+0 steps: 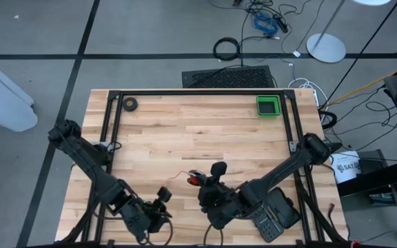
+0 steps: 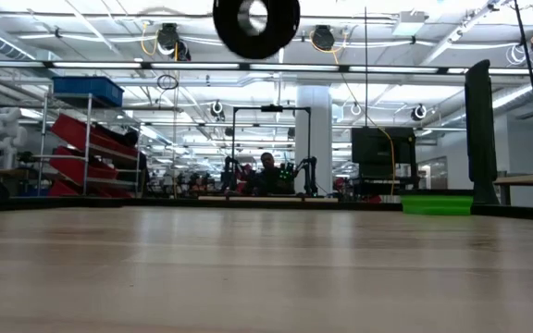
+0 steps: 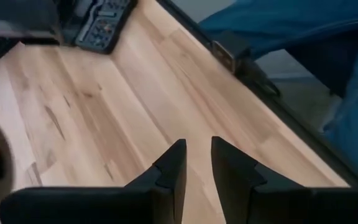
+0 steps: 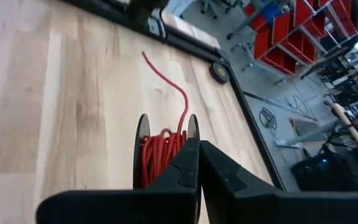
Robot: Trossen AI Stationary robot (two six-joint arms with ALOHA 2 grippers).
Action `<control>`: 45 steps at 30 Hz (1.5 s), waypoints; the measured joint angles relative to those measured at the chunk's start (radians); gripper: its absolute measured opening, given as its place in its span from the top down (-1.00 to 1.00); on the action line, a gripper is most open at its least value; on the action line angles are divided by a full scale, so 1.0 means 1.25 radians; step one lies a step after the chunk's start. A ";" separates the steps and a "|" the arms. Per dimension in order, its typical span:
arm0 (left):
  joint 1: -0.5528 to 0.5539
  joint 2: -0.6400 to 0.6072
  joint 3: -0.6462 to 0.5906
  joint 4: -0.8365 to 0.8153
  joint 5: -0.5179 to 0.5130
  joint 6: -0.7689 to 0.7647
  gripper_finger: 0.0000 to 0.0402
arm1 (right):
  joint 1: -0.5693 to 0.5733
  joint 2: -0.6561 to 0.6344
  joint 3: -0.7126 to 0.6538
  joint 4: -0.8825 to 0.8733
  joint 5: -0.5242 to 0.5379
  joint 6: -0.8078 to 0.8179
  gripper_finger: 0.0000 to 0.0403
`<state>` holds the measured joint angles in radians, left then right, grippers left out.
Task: Coil cords
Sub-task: Coil the red wire on the black spool
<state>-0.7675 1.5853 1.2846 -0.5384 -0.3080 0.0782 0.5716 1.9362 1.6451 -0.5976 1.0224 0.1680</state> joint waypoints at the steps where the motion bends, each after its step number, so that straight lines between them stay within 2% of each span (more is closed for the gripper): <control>1: -0.006 -0.006 0.000 -0.008 0.000 -0.010 0.60 | -0.002 0.009 0.000 -0.003 0.000 0.002 1.00; 6: -0.035 -0.053 0.000 -0.049 -0.012 -0.077 0.60 | -0.016 0.067 0.000 -0.012 0.010 0.003 1.00; 9: -0.050 -0.083 0.000 -0.050 -0.037 -0.100 0.60 | -0.021 0.101 0.000 -0.012 0.063 -0.006 1.00; 14: -0.079 -0.111 0.000 -0.050 -0.094 -0.101 0.60 | -0.023 0.155 0.000 0.002 0.150 -0.069 1.00; 19: -0.096 -0.113 0.000 -0.052 -0.115 -0.101 0.60 | -0.023 0.200 0.000 0.030 0.169 -0.162 1.00; 32: -0.099 -0.114 0.000 -0.051 -0.118 -0.101 0.60 | -0.030 0.280 0.000 0.045 0.157 -0.315 1.00; 45: -0.099 -0.114 0.000 -0.051 -0.118 -0.103 0.60 | -0.071 0.284 0.000 0.045 0.007 -0.294 0.99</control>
<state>-0.8909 1.4429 1.2850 -0.6018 -0.4560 -0.0509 0.4829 2.2910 1.6451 -0.5415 1.0313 -0.1996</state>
